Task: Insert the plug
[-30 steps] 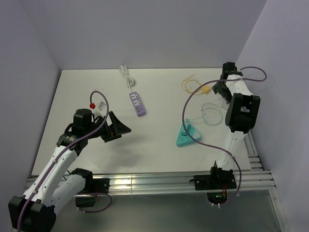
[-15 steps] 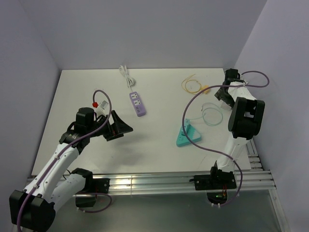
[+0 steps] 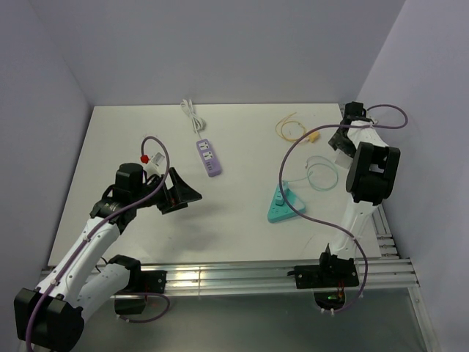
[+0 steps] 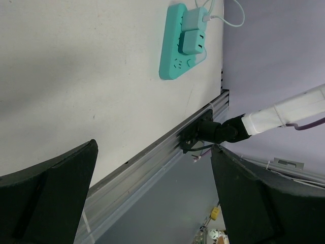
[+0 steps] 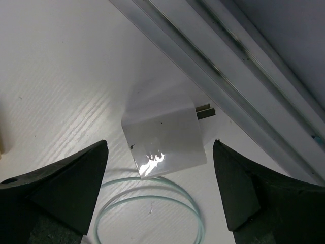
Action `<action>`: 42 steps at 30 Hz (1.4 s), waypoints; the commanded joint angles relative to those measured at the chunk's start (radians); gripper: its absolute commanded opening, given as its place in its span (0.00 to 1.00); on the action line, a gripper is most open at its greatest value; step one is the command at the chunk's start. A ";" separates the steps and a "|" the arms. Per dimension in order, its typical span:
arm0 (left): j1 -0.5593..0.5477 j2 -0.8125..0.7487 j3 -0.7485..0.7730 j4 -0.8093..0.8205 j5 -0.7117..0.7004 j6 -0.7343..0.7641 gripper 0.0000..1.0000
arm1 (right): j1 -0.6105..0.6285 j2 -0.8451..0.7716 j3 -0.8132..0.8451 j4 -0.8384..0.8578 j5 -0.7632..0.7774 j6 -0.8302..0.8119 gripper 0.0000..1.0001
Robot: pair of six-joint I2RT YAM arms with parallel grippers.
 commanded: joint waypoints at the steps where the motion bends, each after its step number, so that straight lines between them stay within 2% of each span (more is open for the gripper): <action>1: -0.004 -0.002 0.005 0.027 0.012 0.015 0.98 | -0.006 0.027 0.037 -0.013 0.002 -0.008 0.90; 7: -0.006 -0.006 -0.006 0.039 0.018 0.004 0.98 | -0.006 0.038 -0.001 0.002 -0.013 -0.002 0.86; 15: -0.006 -0.015 -0.001 0.025 0.017 0.006 0.98 | -0.006 0.052 0.019 -0.011 -0.012 -0.002 0.74; 18: -0.006 -0.024 -0.004 0.022 0.015 0.004 0.98 | -0.006 0.052 0.022 -0.021 0.001 0.004 0.62; 19: -0.006 -0.030 -0.004 0.021 0.015 0.003 0.98 | -0.006 0.050 0.019 -0.022 0.002 0.007 0.52; 21: -0.006 -0.035 -0.006 0.018 0.014 0.001 0.98 | -0.006 0.049 0.018 -0.022 -0.008 0.007 0.48; 24: -0.006 -0.044 -0.009 0.019 0.015 -0.003 0.98 | -0.006 0.044 0.010 -0.019 -0.034 0.009 0.29; 25: -0.006 -0.047 -0.008 0.018 0.014 -0.005 0.98 | -0.006 0.041 0.001 -0.016 -0.041 0.010 0.19; 27: -0.006 -0.052 -0.004 0.013 0.014 -0.005 0.97 | -0.006 0.021 -0.025 -0.005 -0.060 0.016 0.11; 28: -0.006 -0.058 -0.004 0.007 0.009 -0.003 0.97 | -0.004 0.011 -0.036 0.010 -0.076 0.018 0.00; 35: -0.006 -0.082 0.017 -0.028 -0.014 -0.003 0.98 | 0.011 -0.160 -0.179 0.128 -0.194 0.067 0.00; 42: -0.006 -0.098 0.008 -0.037 -0.046 -0.019 0.96 | 0.072 -0.471 -0.372 0.245 -0.263 0.177 0.00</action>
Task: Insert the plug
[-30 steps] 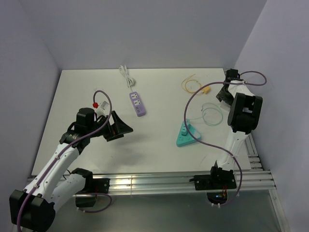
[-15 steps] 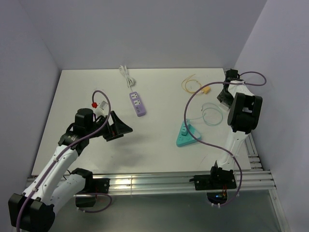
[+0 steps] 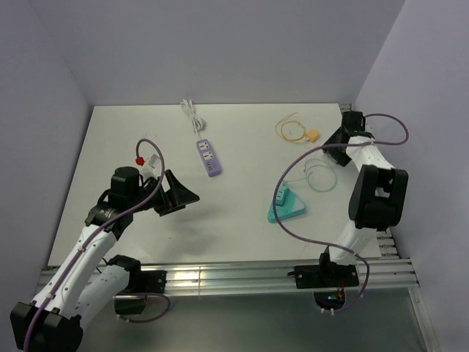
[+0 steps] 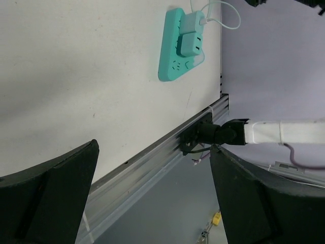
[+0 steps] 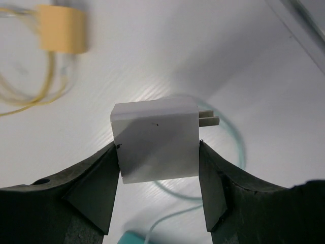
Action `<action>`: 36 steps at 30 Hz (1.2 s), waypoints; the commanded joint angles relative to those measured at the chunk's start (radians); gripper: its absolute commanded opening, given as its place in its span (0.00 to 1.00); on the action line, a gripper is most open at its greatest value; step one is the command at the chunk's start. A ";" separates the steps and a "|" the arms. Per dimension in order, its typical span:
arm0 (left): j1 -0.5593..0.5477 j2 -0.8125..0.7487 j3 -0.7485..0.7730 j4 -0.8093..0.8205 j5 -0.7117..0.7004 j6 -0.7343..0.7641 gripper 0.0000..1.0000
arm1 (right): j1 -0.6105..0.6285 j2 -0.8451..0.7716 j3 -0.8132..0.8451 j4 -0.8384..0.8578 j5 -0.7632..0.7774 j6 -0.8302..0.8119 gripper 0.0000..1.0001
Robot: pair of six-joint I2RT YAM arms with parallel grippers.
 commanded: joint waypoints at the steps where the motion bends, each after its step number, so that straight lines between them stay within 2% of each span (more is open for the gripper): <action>1: -0.006 -0.014 0.011 0.009 -0.012 -0.026 0.96 | 0.049 -0.209 -0.068 0.135 -0.053 0.083 0.00; 4: -0.007 -0.005 -0.009 0.041 0.026 -0.045 0.98 | 0.105 -0.384 -0.147 0.185 -0.056 0.112 0.00; 10: -0.027 -0.020 -0.011 0.069 0.013 -0.059 0.99 | 0.208 -0.593 -0.261 0.204 -0.113 0.155 0.00; 12: -0.041 -0.037 0.001 0.066 -0.044 -0.058 1.00 | 0.290 -0.682 -0.316 0.205 -0.135 0.184 0.00; 14: -0.094 -0.052 0.024 0.038 -0.152 -0.062 0.99 | 0.331 -0.781 -0.371 0.247 -0.189 0.218 0.00; 16: -0.154 -0.078 0.026 0.040 -0.202 -0.079 0.99 | 0.382 -0.857 -0.466 0.299 -0.217 0.282 0.00; 20: -0.228 -0.146 -0.034 0.106 -0.303 -0.115 0.99 | 0.449 -1.083 -0.623 0.359 -0.244 0.405 0.00; 23: -0.271 -0.181 -0.089 0.139 -0.360 -0.133 0.95 | 0.483 -1.177 -0.683 0.367 -0.277 0.471 0.00; 27: -0.343 -0.126 -0.097 0.213 -0.378 -0.156 0.88 | 0.543 -1.216 -0.652 0.311 -0.312 0.491 0.00; 32: -0.567 -0.042 0.024 0.178 -0.599 -0.115 0.89 | 0.675 -1.287 -0.674 0.337 -0.268 0.541 0.00; 35: -0.673 -0.040 0.049 0.268 -0.667 -0.026 0.91 | 0.728 -1.265 -0.665 0.340 -0.278 0.555 0.00; 36: -0.714 -0.058 0.038 0.315 -0.661 0.049 0.91 | 0.741 -1.255 -0.662 0.353 -0.294 0.563 0.00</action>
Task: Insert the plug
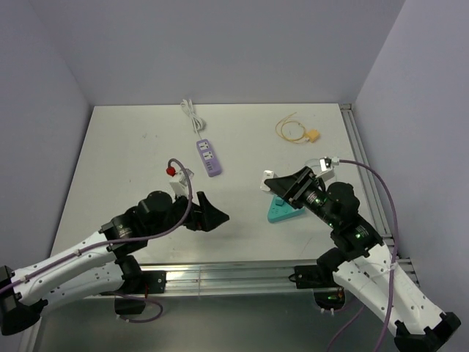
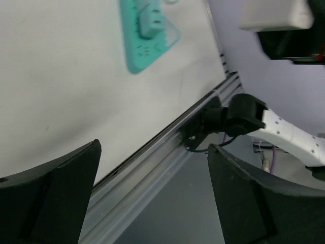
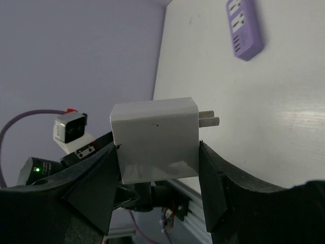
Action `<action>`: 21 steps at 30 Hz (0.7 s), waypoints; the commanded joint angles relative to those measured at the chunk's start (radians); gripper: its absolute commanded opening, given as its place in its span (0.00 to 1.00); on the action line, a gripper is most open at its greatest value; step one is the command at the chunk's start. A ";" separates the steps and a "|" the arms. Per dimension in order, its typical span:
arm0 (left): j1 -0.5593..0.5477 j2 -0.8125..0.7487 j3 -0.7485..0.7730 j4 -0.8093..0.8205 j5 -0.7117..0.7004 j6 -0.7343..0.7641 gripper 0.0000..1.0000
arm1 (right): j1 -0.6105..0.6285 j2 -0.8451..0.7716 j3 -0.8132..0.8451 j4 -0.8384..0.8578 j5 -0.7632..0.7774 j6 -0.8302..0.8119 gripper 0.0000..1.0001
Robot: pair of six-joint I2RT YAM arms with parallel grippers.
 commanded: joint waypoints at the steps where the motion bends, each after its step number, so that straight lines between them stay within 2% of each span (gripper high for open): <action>1: -0.092 -0.045 0.025 0.250 -0.108 0.170 0.91 | 0.048 0.028 0.027 0.139 -0.036 0.053 0.00; 6: -0.170 -0.144 -0.104 0.530 -0.207 0.300 0.94 | 0.183 0.050 -0.014 0.283 0.022 0.158 0.00; 10: -0.190 -0.143 -0.188 0.735 -0.174 0.437 0.93 | 0.274 0.083 -0.026 0.373 0.085 0.224 0.00; 12: -0.205 -0.134 -0.207 0.819 -0.203 0.483 0.94 | 0.308 0.097 -0.052 0.438 0.103 0.276 0.00; 15: -0.215 -0.126 -0.222 0.875 -0.217 0.529 0.93 | 0.363 0.123 -0.054 0.507 0.146 0.313 0.00; 21: -0.233 -0.105 -0.230 0.923 -0.243 0.584 0.93 | 0.470 0.157 -0.031 0.483 0.318 0.353 0.00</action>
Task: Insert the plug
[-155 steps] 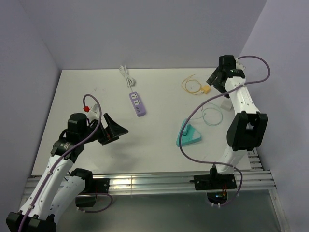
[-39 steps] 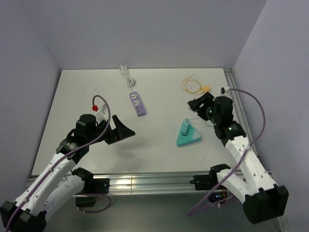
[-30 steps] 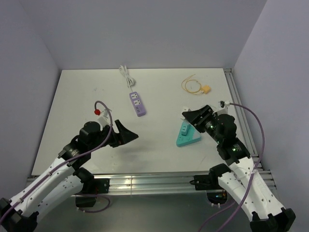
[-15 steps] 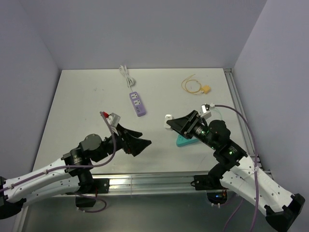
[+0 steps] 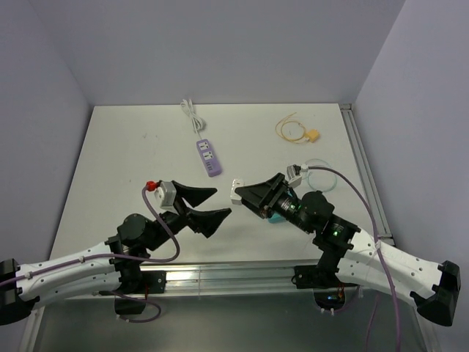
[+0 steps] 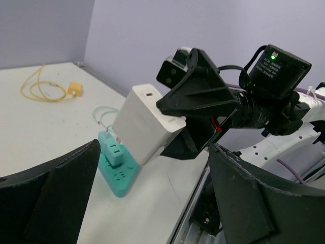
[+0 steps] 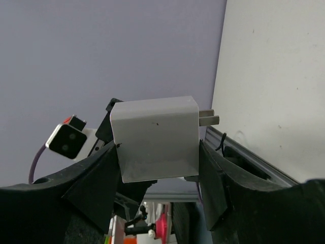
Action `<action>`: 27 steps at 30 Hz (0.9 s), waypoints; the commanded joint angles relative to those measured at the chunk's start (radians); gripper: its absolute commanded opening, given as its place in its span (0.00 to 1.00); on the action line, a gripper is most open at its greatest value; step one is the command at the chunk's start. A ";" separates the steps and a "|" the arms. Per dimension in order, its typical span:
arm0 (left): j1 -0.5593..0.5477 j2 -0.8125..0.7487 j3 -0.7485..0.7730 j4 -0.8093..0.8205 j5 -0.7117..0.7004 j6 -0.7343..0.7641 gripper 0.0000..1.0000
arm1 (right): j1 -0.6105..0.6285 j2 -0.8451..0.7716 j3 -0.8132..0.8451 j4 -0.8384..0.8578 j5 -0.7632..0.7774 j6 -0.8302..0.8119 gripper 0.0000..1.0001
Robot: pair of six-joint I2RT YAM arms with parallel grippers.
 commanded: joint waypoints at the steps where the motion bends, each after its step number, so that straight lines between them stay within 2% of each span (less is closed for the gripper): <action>1: -0.022 0.007 -0.007 0.149 -0.049 0.086 0.93 | 0.050 0.004 0.028 0.113 0.155 0.067 0.00; 7: -0.072 0.065 -0.007 0.226 -0.110 0.192 0.91 | 0.127 0.024 0.050 0.070 0.307 0.167 0.00; 14: -0.111 0.152 0.019 0.260 -0.178 0.271 0.91 | 0.190 0.057 0.132 0.032 0.393 0.179 0.00; 20: -0.112 0.168 0.063 0.200 -0.250 0.238 0.90 | 0.250 0.104 0.146 0.052 0.427 0.181 0.00; 27: -0.112 0.149 0.051 0.205 -0.285 0.224 0.90 | 0.291 0.181 0.172 0.075 0.447 0.185 0.00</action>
